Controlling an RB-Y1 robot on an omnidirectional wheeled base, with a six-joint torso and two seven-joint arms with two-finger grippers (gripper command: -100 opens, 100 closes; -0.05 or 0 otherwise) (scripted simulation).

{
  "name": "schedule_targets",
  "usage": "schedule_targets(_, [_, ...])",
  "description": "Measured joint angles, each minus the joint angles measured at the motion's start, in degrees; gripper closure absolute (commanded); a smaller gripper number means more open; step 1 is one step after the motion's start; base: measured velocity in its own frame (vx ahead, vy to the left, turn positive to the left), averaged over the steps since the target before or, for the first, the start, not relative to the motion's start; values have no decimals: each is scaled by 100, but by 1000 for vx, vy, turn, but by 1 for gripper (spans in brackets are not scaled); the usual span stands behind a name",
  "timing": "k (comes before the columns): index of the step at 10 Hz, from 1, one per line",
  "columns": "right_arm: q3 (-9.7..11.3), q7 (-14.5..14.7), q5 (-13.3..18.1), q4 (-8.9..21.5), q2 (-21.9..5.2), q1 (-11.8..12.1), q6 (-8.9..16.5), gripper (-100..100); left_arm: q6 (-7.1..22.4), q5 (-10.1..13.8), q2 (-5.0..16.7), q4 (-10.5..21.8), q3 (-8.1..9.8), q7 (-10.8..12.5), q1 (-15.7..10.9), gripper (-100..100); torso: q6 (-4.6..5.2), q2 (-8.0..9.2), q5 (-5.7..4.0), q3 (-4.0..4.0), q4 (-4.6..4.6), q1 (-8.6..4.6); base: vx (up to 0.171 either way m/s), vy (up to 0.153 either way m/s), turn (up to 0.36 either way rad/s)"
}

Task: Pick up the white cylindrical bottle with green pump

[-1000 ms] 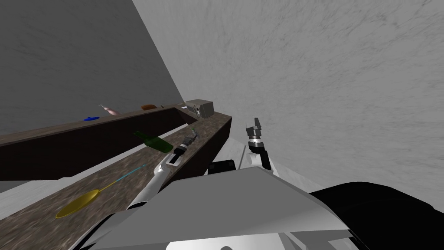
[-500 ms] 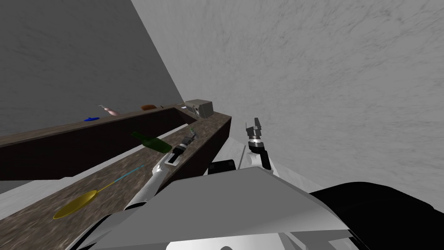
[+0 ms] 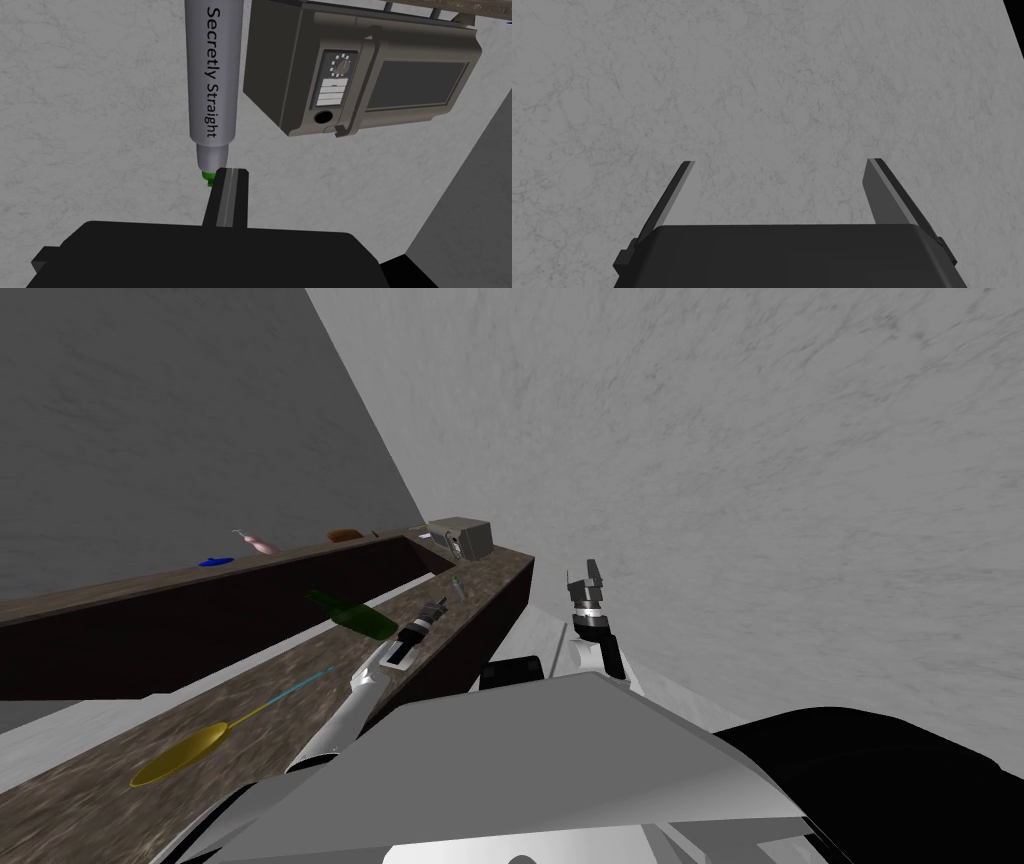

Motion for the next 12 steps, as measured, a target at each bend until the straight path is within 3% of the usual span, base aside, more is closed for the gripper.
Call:
schedule_targets(2, [0,0,0,0,0,2,0,0,-25,30,-184,95,-35,-38,11,-100,3,-55,-3,-31,-11,-13,114,-23,-60])
schedule_targets(3, [0,0,0,0,0,1,0,0,-26,32,-194,95,-38,-40,11,0,-1,-31,-2,-19,-8,-8,4,-6,6])
schedule_targets(4, [0,0,0,0,0,0,0,0,-26,31,-193,95,-38,-40,11,-100,0,-11,-1,-7,-3,-4,0,0,0])
schedule_targets(5, [0,0,0,0,0,0,0,0,-26,31,-193,95,-38,-40,10,100,0,-4,-1,-3,-1,-2,0,0,0])
schedule_targets(9, [0,0,0,0,0,0,0,0,-26,31,-193,95,-38,-40,10,100,0,1,0,0,0,-1,0,0,0])
schedule_targets(11, [0,0,0,0,0,0,0,0,-26,31,-193,95,-38,-40,10,-100,0,1,0,0,0,-1,32,-26,-24])
schedule_targets(12, [0,0,0,0,0,1,0,0,-14,36,-204,139,-28,-45,-14,-100,2,-18,-3,-10,-3,-18,126,-102,-84])
